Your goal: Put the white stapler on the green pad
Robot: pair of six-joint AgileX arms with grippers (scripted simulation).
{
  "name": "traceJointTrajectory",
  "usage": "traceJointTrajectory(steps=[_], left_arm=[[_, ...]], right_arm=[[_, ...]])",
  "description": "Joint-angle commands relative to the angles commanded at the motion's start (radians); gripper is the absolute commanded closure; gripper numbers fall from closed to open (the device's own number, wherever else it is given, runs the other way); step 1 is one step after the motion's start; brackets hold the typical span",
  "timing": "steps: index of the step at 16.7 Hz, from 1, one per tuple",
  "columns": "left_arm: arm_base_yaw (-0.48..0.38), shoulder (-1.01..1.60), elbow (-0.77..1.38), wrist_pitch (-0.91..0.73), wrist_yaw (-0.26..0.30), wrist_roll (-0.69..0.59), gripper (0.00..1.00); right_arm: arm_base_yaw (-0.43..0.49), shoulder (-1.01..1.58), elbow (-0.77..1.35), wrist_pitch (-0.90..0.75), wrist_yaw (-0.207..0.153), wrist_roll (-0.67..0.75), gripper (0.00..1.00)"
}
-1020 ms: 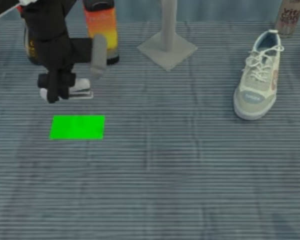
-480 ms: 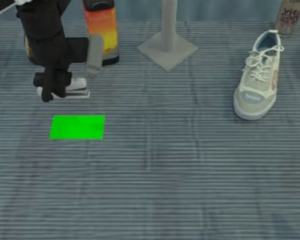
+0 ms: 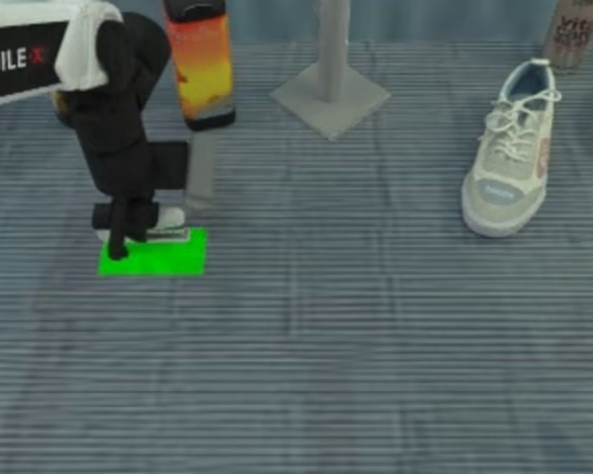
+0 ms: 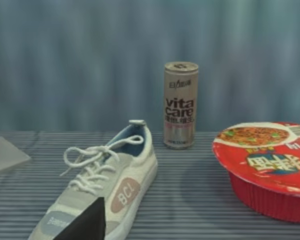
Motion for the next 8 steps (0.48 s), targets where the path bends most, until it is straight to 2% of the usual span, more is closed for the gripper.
traceJointTrajectory(steps=[5, 8], left_arm=[[0.0, 0.007, -0.02, 0.022, 0.0, 0.001, 1.0], [0.0, 0.007, -0.02, 0.022, 0.0, 0.001, 0.77]], right_arm=[[0.0, 0.0, 0.0, 0.0, 0.0, 0.0, 0.0], [0.0, 0.0, 0.0, 0.0, 0.0, 0.0, 0.0]])
